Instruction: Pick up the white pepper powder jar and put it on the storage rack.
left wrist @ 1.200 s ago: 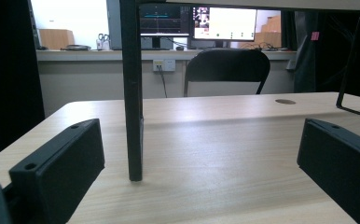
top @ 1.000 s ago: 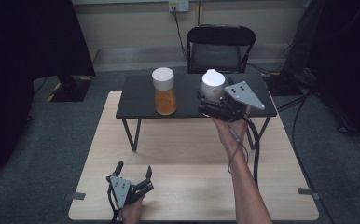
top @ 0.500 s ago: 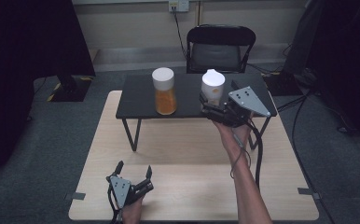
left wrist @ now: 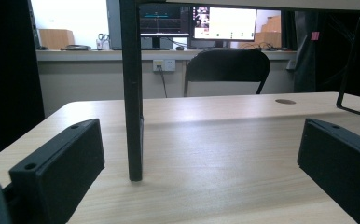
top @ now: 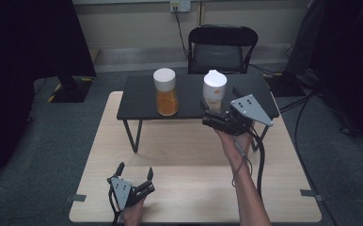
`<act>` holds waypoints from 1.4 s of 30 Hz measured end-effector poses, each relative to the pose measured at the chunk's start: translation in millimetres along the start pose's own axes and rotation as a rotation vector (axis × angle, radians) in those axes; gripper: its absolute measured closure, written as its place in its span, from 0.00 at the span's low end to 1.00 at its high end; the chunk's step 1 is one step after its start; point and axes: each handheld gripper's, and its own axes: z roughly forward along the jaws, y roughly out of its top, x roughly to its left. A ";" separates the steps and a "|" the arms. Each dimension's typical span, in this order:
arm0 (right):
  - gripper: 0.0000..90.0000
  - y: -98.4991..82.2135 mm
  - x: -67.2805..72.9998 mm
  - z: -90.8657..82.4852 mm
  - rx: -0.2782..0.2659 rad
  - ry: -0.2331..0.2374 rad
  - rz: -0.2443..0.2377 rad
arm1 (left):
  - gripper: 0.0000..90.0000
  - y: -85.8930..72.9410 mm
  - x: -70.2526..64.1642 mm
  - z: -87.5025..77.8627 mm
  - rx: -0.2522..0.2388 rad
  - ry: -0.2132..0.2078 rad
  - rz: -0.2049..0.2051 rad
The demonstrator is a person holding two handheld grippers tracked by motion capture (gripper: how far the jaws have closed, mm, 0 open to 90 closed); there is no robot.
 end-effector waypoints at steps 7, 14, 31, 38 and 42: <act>0.00 -6.3 0.7 -7.5 -0.002 -0.008 -0.005 | 0.00 0.0 0.0 0.0 0.000 0.000 0.000; 0.00 -7.9 0.7 -16.4 0.007 -0.014 -0.023 | 0.00 0.0 0.0 0.0 0.000 0.000 0.000; 0.00 -27.5 1.9 -39.6 -0.001 -0.023 -0.019 | 0.00 -0.1 0.0 0.0 0.000 0.000 0.000; 0.00 -36.8 7.1 -50.9 -0.010 -0.029 -0.019 | 0.00 -0.1 0.0 0.0 0.000 0.000 0.000; 0.00 -42.0 10.3 -58.9 -0.010 -0.022 -0.019 | 0.00 -0.1 0.0 0.0 -0.001 0.000 -0.001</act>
